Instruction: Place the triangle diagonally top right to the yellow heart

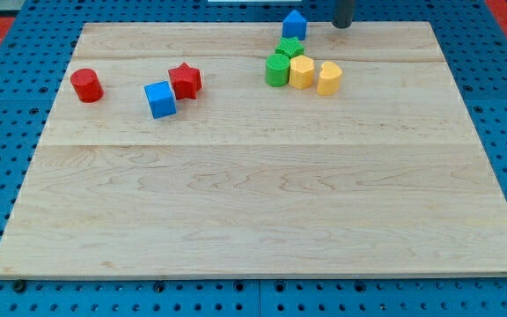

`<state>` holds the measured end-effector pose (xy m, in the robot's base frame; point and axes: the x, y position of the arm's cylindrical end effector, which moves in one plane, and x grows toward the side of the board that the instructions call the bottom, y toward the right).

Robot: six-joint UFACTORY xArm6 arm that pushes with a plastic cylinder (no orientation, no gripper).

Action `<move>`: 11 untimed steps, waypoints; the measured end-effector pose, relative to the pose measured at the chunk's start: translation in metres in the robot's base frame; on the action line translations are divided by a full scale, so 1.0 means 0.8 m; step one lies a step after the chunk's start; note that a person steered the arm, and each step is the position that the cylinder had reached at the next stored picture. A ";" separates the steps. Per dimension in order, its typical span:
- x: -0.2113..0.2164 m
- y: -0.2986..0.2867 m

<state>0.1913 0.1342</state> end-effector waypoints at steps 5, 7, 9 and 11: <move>0.007 -0.161; 0.013 -0.034; 0.059 -0.042; 0.115 -0.036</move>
